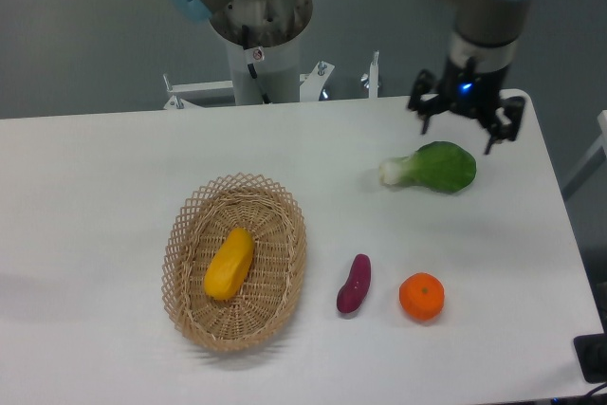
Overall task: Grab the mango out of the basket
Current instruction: 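Move the open gripper over the wicker basket above the yellow mango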
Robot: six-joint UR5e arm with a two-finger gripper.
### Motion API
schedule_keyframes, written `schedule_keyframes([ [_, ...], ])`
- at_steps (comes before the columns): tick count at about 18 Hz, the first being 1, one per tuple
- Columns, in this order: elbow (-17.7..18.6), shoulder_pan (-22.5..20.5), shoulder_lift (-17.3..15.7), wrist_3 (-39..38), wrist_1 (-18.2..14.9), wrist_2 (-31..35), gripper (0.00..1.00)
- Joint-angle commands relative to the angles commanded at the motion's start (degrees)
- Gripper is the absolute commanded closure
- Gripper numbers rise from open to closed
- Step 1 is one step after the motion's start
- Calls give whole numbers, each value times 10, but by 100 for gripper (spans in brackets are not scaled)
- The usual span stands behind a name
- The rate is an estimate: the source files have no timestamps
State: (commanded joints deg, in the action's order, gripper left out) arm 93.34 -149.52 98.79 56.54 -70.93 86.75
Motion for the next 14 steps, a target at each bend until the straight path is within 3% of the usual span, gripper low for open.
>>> schedule_keyframes([
  [5,19,92,2,-127,6,1,0],
  [7,44,125,7,-158,42,2,0],
  [11,100,174,25,-176,159,4,0],
  [14,119,201,37,-176,178,8,0],
])
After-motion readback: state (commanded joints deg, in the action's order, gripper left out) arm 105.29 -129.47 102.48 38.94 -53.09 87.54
